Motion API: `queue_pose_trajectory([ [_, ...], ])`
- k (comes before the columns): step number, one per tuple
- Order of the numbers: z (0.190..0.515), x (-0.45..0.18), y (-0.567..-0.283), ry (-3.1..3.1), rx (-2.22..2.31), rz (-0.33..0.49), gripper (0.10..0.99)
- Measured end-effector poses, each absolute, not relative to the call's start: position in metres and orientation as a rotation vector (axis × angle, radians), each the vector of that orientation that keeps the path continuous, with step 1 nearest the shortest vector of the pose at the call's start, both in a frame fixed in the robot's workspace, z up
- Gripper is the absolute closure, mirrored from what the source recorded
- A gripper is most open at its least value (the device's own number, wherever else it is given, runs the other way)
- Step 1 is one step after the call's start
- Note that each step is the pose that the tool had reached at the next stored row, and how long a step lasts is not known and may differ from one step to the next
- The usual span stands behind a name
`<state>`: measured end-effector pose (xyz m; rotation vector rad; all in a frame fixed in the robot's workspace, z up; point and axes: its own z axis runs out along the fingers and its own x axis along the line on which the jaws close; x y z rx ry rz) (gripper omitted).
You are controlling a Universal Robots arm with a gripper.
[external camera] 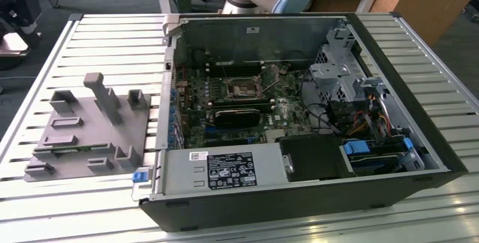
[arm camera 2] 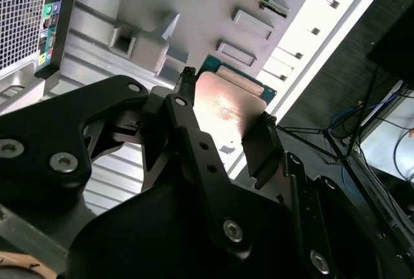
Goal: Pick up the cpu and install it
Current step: 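Pick up the cpu and move it towards the insertion slot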
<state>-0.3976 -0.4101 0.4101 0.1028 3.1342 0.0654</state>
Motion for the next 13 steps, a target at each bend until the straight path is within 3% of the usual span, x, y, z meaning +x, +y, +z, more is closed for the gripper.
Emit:
queue_pose_trajectory([
  [13, 0.410, -0.373, -0.410, 3.134, 0.103, 0.065, 0.545],
])
